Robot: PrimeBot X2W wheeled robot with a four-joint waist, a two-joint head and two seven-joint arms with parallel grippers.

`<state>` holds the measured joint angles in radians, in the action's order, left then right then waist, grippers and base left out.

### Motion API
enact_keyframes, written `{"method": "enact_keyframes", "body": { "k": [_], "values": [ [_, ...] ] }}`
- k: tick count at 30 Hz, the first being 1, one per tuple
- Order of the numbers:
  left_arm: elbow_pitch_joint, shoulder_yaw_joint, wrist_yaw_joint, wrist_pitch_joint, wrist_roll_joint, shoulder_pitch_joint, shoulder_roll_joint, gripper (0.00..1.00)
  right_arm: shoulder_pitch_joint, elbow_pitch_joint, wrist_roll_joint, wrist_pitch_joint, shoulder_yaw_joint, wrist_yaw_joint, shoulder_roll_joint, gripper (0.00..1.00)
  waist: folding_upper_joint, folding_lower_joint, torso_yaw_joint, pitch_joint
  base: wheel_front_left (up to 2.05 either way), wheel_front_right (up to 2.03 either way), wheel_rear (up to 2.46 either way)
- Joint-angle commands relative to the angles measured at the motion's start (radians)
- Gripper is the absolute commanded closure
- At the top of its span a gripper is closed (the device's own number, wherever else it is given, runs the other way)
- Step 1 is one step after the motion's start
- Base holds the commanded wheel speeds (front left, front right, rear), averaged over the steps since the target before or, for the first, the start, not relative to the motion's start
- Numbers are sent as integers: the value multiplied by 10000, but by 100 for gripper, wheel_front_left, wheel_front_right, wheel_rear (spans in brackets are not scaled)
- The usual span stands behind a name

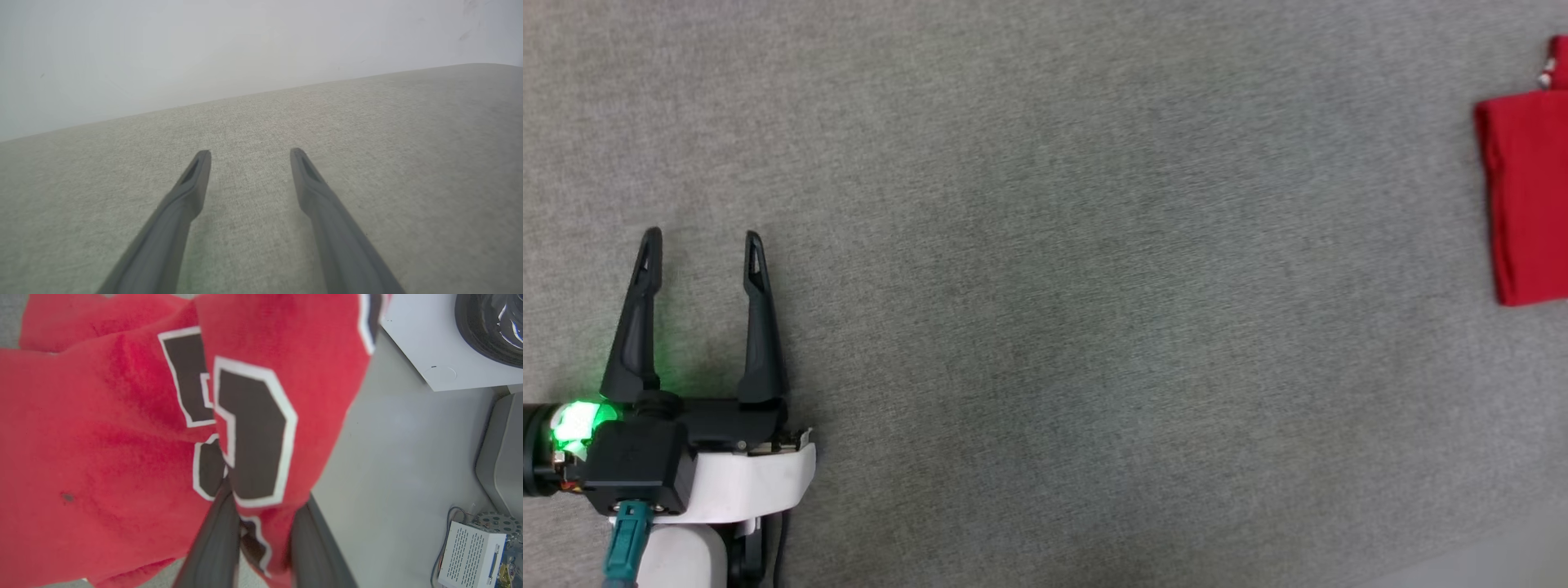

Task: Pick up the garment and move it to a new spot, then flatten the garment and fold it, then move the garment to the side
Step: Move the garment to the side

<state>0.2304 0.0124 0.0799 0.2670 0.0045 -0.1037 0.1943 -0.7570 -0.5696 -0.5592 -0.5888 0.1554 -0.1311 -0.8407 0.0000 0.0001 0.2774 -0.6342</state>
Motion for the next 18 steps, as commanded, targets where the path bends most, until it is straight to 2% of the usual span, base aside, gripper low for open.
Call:
{"method": "enact_keyframes", "body": {
  "k": [1,6,7,8,12,18],
  "values": [
    [-199,167,96,-52,-35,-57,147,0,-269,-315,125,110,-152,10,102,100,0,-1,-107,-131,0,0,0],
    [-135,121,132,-52,-85,-127,46,0,-599,-1220,612,727,-367,10,384,100,0,-1,-290,56,0,0,0],
    [-148,91,149,-52,-116,-102,-8,0,-644,-1490,648,752,-431,10,495,69,0,-1,-326,172,0,0,0],
    [-183,42,149,-49,-140,-73,-66,0,-607,-1623,750,782,-381,10,556,0,0,-1,-381,319,0,0,0],
    [-280,-142,173,-40,-185,74,-351,0,-487,-2005,1196,1533,-339,10,305,0,0,-1,-660,1076,0,0,0],
    [-568,-230,267,-40,-292,519,-751,0,-419,-1996,2386,4428,-796,10,56,0,0,-1,-1191,2414,0,0,0]
  ]
}}
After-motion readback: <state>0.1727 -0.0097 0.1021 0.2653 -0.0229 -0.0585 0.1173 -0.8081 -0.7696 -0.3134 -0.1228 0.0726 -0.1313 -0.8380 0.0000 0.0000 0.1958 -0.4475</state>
